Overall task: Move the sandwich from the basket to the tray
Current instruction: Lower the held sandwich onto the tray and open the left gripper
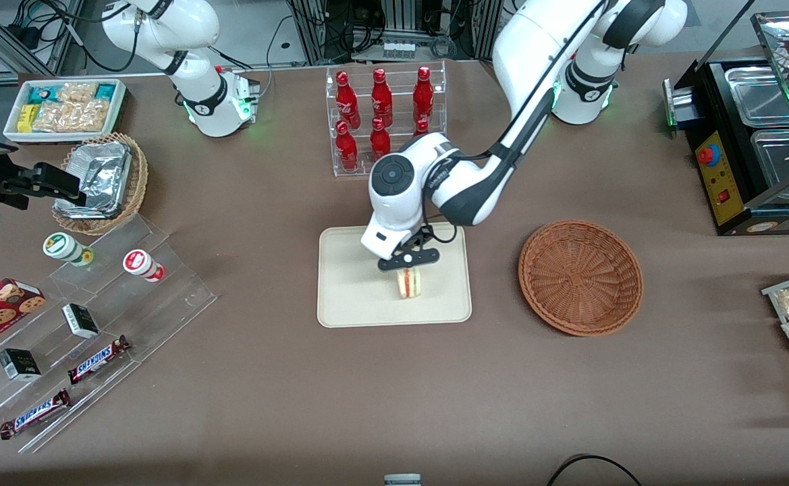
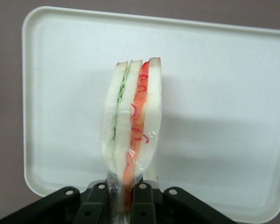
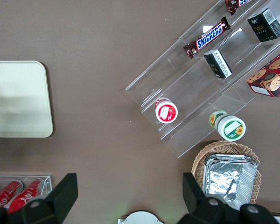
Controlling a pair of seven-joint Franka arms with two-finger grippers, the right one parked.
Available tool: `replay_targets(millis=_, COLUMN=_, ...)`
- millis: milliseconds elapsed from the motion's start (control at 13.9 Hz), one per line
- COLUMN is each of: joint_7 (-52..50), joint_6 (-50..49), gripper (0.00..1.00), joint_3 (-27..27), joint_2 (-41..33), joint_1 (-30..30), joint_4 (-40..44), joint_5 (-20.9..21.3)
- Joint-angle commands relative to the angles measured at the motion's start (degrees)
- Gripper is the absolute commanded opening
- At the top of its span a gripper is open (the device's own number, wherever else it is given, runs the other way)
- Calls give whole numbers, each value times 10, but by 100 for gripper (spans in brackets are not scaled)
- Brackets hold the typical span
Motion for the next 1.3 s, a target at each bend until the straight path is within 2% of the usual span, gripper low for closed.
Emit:
replay_targets(millis=0, joint_7=25, joint_6=3, gripper=0, joint_3=6, joint_2=21, joint_1=-9, joint_4=18, joint_5=3)
replay_targets(millis=577, joint_7=28, joint_6=31, gripper=0, joint_3=6, joint_2=50, joint_1=-14, joint_4=23, joint_5=8)
replay_targets(millis=721, joint_7=27, joint_6=31, gripper=22, joint_3=6, joint_2=55, joint_1=-21, joint_4=24, joint_5=7)
replay_targets(millis=793, joint_7=26, joint_6=31, gripper=42, joint_3=6, joint_2=55, joint_1=-21, joint_4=24, joint_5=6)
replay_targets(millis=865, joint_7=26, joint_6=31, gripper=69, joint_3=6, joint_2=55, joint_1=-22, joint_4=24, joint_5=7)
replay_targets(millis=937, joint_7=26, joint_6=31, gripper=100, joint_3=6, joint_2=54, joint_1=-22, joint_4=24, joint_5=8)
replay_targets(millis=1225, joint_7=18, joint_6=26, gripper=100, joint_3=9, joint_2=21, joint_1=-16, joint_4=25, joint_5=6)
